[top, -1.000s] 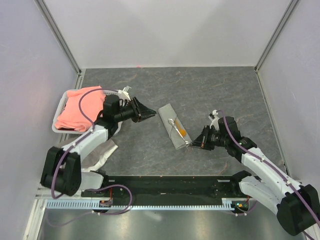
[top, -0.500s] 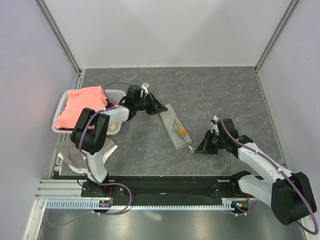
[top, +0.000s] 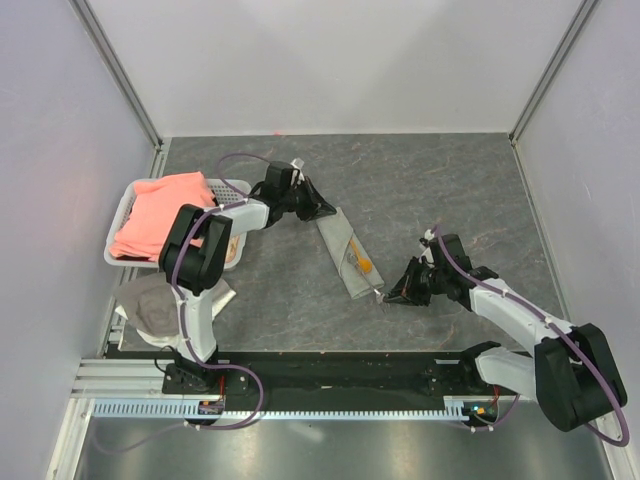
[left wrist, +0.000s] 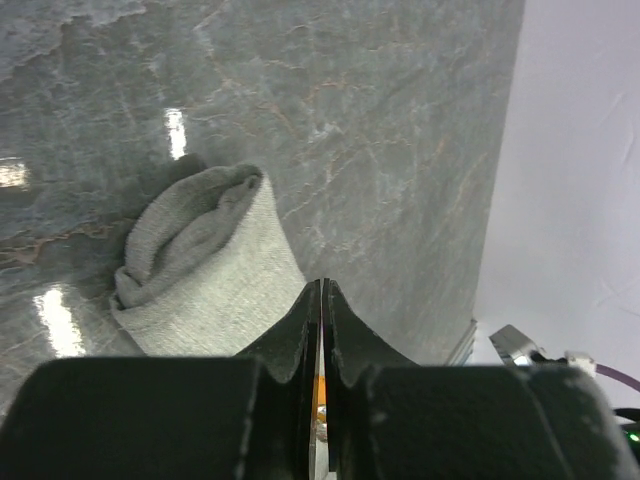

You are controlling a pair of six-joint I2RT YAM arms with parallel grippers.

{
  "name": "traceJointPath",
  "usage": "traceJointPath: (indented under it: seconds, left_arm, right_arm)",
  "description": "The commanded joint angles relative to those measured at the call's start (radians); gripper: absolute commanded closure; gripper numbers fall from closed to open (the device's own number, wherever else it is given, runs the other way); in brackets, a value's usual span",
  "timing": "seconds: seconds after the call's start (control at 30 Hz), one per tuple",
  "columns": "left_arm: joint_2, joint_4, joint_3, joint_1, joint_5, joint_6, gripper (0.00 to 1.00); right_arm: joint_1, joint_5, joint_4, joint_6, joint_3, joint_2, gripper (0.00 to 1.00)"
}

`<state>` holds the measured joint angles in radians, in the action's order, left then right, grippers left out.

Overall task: Fold the napkin into a case and place the utensils inside
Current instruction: Insert the fork into the folded napkin.

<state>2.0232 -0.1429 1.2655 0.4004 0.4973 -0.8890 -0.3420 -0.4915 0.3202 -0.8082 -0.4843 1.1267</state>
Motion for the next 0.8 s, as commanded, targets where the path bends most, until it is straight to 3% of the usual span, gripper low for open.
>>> traceJointPath:
  seconds: [0.0,0.77]
  left_arm:
    - [0.037,0.051,0.037,0.008,-0.060,0.074,0.93]
    - [0.058,0.086,0.026,0.023,-0.097,0.101,0.95]
  right_arm:
    - [0.003,-0.021,-0.076,-0.055,-0.011,0.025,1.00]
    - [0.001,-0.065,-0.236,-0.157,-0.088,0.200,1.00]
